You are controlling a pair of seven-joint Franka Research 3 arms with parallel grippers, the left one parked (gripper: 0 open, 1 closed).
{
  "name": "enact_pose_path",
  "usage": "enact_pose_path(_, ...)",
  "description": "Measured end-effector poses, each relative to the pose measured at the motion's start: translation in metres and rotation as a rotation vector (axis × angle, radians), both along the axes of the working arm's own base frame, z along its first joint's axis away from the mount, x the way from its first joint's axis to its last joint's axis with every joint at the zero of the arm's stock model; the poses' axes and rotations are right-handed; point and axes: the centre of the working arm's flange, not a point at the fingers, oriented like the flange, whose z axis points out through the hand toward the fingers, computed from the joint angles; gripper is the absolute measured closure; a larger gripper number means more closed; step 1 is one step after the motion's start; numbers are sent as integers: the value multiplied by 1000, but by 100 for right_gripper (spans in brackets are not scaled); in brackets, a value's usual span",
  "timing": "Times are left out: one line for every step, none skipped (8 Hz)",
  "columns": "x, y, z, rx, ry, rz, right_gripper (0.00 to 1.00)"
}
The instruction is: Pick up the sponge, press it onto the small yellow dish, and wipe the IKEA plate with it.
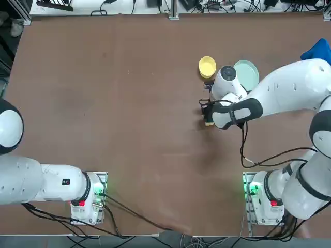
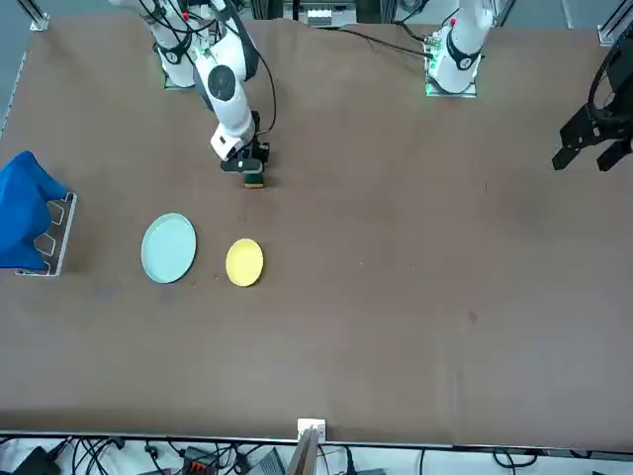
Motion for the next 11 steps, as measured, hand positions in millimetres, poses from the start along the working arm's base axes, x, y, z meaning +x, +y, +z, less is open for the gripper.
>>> enact_pose_path(1,-1,0,0,-1,-3,32)
enact_pose_path(2,-2,0,2,-5,-6,15)
enact_pose_path(3,-3,1,3,-7,-9,0)
enact_pose_path(4,-3,1,4,-8,-11,0)
enact_pose_path(5,-4,1,5,-10,-13,0)
enact_pose_path(7,-4,3,9,-16,-15,0)
enact_pose_path(11,-2,8,19,-28,-18,0)
enact_pose_path(20,-1,18,33,-46,-26,0)
enact_pose_path(32,0,30,41,-52,-32,0)
enact_pose_path(47,0,45,39,-42,-34,0)
enact_pose_path(67,-1,65,36,-28,-38,0)
